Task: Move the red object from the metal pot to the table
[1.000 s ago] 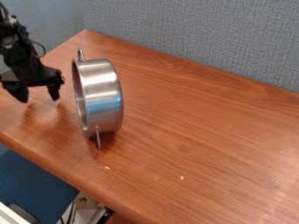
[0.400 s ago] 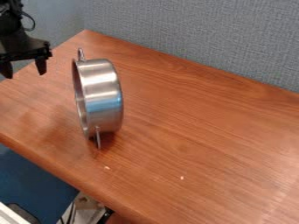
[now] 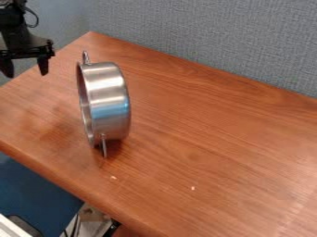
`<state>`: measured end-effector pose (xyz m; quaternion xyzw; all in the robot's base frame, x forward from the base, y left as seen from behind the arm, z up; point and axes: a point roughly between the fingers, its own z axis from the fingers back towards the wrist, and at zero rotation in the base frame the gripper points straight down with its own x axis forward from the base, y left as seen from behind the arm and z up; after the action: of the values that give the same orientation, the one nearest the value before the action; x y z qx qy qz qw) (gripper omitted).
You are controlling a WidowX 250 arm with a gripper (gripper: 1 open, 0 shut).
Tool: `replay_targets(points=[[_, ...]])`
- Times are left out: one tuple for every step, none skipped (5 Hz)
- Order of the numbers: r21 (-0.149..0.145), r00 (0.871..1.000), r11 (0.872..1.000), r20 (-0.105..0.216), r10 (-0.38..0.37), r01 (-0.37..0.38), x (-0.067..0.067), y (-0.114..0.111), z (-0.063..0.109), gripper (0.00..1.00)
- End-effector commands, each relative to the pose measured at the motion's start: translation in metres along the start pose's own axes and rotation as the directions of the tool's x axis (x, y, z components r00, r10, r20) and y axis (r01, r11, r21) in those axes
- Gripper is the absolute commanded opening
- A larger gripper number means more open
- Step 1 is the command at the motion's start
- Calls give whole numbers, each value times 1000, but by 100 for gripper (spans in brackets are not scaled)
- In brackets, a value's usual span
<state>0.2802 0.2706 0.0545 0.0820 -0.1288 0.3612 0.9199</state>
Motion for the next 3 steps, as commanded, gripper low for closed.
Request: replay_targets(points=[[20,1000,999,15,24,-25,16,-6,2,100],[39,999,998,-17,49,-48,20,-12,-8,100],[85,994,991,-21,109,-107,19,-21,-11,100]])
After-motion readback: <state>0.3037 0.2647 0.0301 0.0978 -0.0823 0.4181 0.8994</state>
